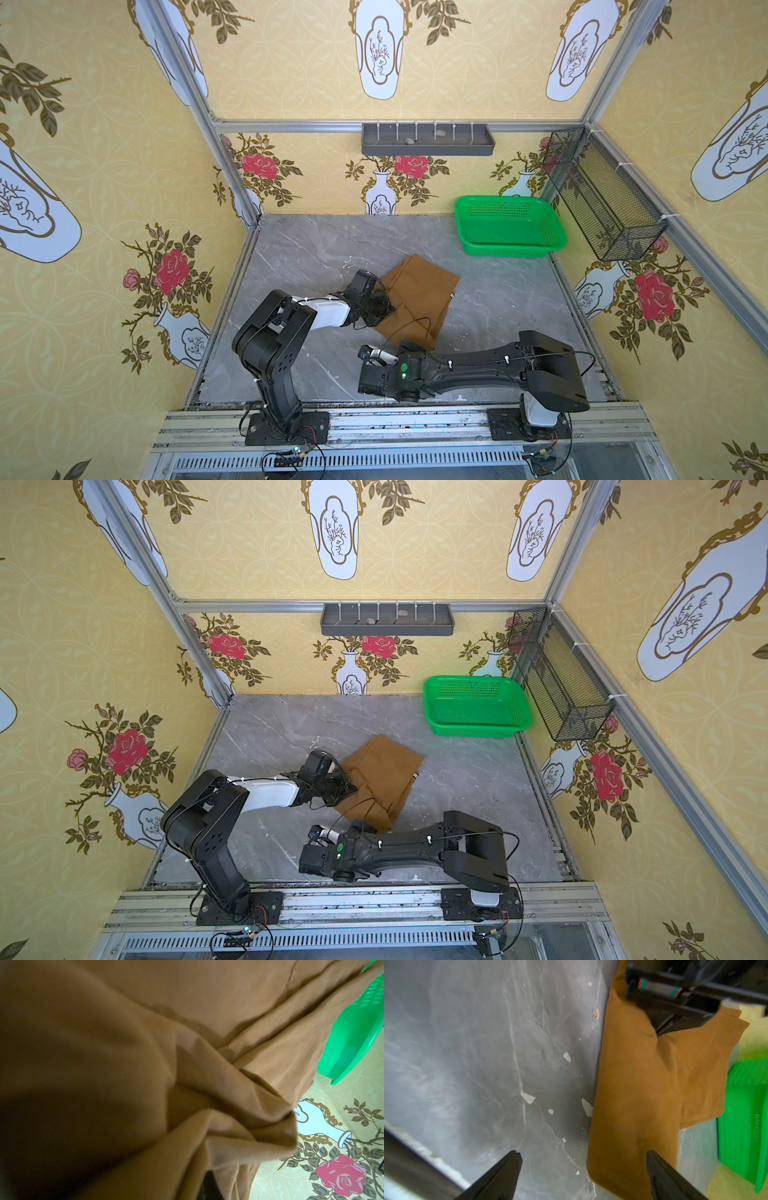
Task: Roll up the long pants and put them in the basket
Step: Roll the long pant at the center of the board.
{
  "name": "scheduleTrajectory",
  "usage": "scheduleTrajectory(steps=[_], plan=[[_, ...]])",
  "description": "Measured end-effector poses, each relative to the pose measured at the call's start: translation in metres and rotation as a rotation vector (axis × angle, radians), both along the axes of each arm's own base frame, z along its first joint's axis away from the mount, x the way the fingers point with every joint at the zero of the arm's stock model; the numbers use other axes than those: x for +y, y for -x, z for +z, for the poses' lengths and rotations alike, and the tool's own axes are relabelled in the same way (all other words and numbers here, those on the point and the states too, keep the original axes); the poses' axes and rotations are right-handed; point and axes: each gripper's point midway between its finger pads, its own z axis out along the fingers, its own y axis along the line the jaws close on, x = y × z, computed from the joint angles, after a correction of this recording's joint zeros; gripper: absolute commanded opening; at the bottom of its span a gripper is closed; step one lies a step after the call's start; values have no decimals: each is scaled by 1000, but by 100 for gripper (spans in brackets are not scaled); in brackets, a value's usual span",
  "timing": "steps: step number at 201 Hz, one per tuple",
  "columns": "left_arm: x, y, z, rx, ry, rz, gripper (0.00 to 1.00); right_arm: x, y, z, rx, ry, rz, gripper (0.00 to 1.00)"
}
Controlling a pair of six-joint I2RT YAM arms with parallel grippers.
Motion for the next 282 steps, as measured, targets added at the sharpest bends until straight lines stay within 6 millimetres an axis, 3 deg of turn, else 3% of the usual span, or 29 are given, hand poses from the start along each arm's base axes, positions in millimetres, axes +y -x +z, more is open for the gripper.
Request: scheduleTrajectory(steps=[22, 56, 73, 98, 120, 154, 187, 224, 239, 255, 282], plan=[[0, -1, 0, 3, -2, 1, 1, -11, -23, -17, -32, 32, -27, 94], [-2, -2, -1, 1, 0, -1, 1, -8, -50, -23, -122, 27, -48, 92], [-2, -2, -1, 0, 0, -4, 1, -4, -63, -25, -172, 14, -55, 78], [-3, -3, -1, -9, 3, -9, 1, -6, -78, -37, -202, 19, -73, 39], [-4, -4, -1, -25, 12, -11, 1, -6, -79, -46, -188, 38, -58, 30], [5, -1, 10, -54, -2, 6, 1, -8, -80, -49, -143, 46, -30, 32], [37, 26, 42, -10, -82, 45, 9, 2, -71, -38, -16, -54, -3, 36], [65, 37, 131, -100, -118, 101, 20, 21, -37, -24, 250, -225, 35, 35], [75, 38, 156, -147, -132, 125, 21, 28, -22, -18, 356, -284, 52, 35], [84, 43, 162, -147, -161, 142, 20, 36, -4, -8, 486, -354, 76, 36], [94, 54, 148, -97, -210, 143, 18, 37, 16, 12, 736, -500, 69, 37]])
